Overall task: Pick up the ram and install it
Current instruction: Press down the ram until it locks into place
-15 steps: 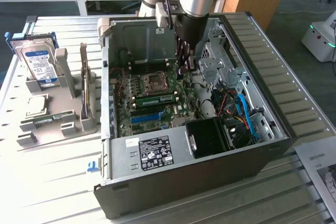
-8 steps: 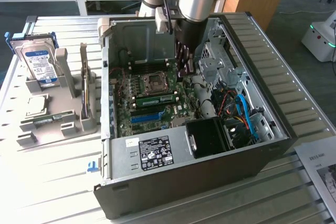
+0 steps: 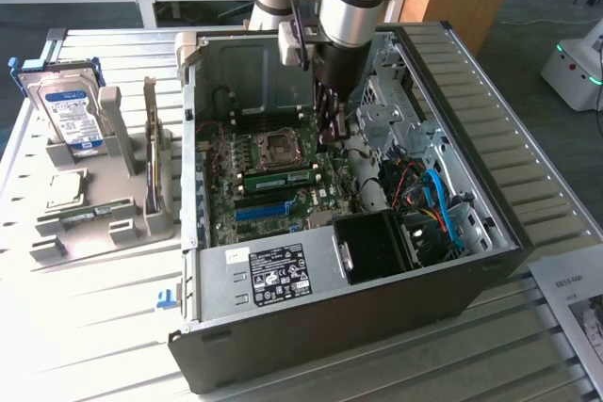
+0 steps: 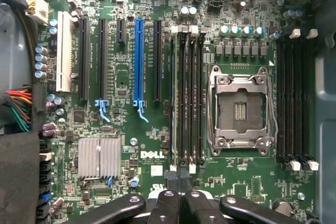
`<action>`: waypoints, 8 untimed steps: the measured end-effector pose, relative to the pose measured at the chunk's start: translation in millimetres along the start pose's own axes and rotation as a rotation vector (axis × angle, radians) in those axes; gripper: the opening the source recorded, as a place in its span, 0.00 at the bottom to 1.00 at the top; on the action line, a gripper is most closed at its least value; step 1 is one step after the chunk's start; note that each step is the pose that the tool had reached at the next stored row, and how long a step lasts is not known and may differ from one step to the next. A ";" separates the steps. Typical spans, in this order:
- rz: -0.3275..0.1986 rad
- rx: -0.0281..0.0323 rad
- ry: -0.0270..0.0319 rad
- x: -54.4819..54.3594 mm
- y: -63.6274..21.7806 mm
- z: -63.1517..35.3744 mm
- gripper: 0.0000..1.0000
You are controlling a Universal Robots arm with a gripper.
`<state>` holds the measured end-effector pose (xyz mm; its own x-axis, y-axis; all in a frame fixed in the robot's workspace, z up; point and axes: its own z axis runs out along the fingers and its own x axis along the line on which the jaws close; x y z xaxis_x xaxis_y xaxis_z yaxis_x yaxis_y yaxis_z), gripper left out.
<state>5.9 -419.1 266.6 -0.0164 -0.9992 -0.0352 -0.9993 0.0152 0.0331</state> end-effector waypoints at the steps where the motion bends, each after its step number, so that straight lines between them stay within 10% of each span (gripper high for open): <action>1: 0.000 0.0003 0.0001 0.1 0.0 1.2 0.10; 8: 0.000 0.0022 0.0000 0.3 -0.3 8.7 0.10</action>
<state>5.9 -419.1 257.9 -0.0163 -0.9992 -0.0352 -0.9994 0.0152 0.0309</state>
